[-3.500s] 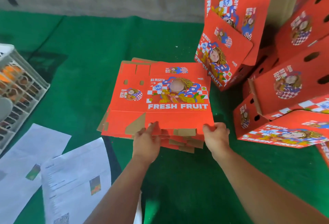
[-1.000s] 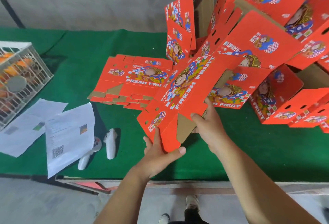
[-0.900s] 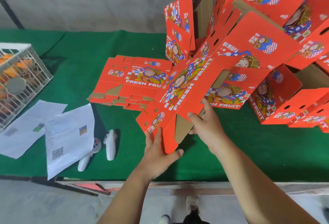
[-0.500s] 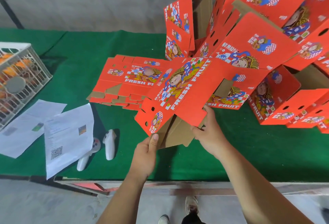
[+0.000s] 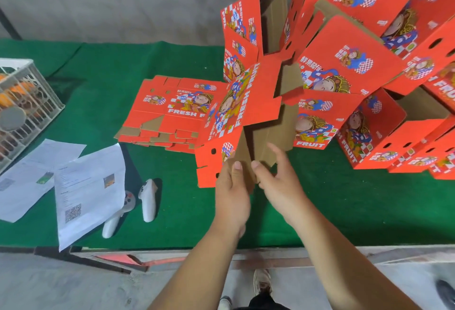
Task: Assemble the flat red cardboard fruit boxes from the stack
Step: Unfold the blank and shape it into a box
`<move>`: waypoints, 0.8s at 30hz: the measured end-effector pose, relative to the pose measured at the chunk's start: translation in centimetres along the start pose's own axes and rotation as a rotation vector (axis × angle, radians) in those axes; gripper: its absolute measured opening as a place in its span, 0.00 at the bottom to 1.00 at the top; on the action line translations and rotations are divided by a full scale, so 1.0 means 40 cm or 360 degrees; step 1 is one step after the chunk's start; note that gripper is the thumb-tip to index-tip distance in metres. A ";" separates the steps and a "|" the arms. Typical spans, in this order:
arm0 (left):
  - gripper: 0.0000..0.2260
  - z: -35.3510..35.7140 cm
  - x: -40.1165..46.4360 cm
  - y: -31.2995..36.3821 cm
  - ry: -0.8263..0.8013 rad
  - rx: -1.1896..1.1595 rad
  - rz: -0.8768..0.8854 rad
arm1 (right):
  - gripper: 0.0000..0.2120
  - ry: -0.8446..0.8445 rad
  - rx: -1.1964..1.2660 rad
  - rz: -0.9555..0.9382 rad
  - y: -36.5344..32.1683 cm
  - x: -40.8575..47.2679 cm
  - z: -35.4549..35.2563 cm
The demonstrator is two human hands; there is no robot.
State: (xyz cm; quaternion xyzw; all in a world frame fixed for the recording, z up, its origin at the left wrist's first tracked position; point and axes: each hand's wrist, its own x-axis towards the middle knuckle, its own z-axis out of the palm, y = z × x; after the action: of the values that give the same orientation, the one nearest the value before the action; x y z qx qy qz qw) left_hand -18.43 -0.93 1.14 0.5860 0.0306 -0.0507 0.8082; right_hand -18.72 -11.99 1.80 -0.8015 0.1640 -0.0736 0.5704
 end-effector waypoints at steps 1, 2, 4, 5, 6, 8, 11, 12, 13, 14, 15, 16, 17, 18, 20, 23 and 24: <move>0.15 0.015 -0.006 0.000 -0.0071 -0.0051 -0.0003 | 0.20 0.0011 -0.0010 -0.0053 -0.003 -0.016 0.008; 0.15 0.027 -0.011 -0.002 -0.0147 -0.0087 -0.0022 | 0.18 0.0045 -0.0025 -0.0084 -0.005 -0.027 0.009; 0.17 0.040 -0.024 -0.002 -0.0312 -0.0135 -0.0109 | 0.19 0.0097 -0.0056 -0.0069 -0.013 -0.034 -0.007; 0.21 0.043 -0.032 -0.001 -0.0392 -0.0145 -0.0172 | 0.21 0.0096 -0.0078 -0.0033 -0.019 -0.032 -0.022; 0.24 0.044 -0.038 -0.001 -0.0463 -0.0148 -0.0227 | 0.22 0.0078 -0.0090 0.0010 -0.025 -0.028 -0.039; 0.27 0.044 -0.044 0.001 -0.0616 -0.0156 -0.0301 | 0.25 0.0030 -0.0108 0.0070 -0.038 -0.016 -0.072; 0.27 0.043 -0.044 0.011 -0.0821 -0.0057 -0.0326 | 0.27 0.0120 -0.0048 0.0082 -0.043 0.013 -0.108; 0.25 0.039 -0.039 0.014 -0.0878 0.0043 -0.0281 | 0.26 0.0163 -0.0060 0.0096 -0.043 0.023 -0.117; 0.23 0.033 -0.030 0.018 -0.0891 0.0173 -0.0209 | 0.24 0.0178 -0.0099 0.0092 -0.042 0.033 -0.126; 0.21 0.023 -0.015 0.023 -0.0833 0.0293 -0.0145 | 0.23 0.0182 -0.0157 0.0064 -0.039 0.041 -0.134; 0.20 0.012 0.004 0.032 -0.0709 0.0390 -0.0107 | 0.21 0.0184 -0.0206 0.0016 -0.036 0.048 -0.143; 0.19 -0.003 0.026 0.046 -0.0539 0.0441 -0.0089 | 0.19 0.0184 -0.0231 -0.0015 -0.033 0.054 -0.153; 0.19 -0.024 0.051 0.059 -0.0345 0.0472 -0.0066 | 0.16 0.0171 -0.0238 -0.0019 -0.031 0.062 -0.165; 0.18 -0.047 0.078 0.075 -0.0137 0.0496 -0.0025 | 0.13 0.0142 -0.0263 0.0001 -0.026 0.072 -0.181; 0.18 -0.103 0.134 0.103 0.0209 0.0521 0.0085 | 0.11 0.0036 -0.0364 0.0044 -0.021 0.095 -0.219; 0.25 -0.190 0.223 0.152 0.0396 0.0537 0.0105 | 0.13 -0.0071 -0.0491 0.0089 -0.039 0.119 -0.276; 0.28 -0.209 0.245 0.166 0.0407 0.0577 0.0094 | 0.13 -0.0121 -0.0571 0.0075 -0.049 0.125 -0.288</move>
State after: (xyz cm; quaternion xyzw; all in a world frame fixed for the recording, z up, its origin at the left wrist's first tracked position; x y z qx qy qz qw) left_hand -7.84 8.63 3.75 0.7241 0.1060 0.0432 0.6802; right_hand -17.22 -23.39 7.18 -0.8885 0.1716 0.0006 0.4255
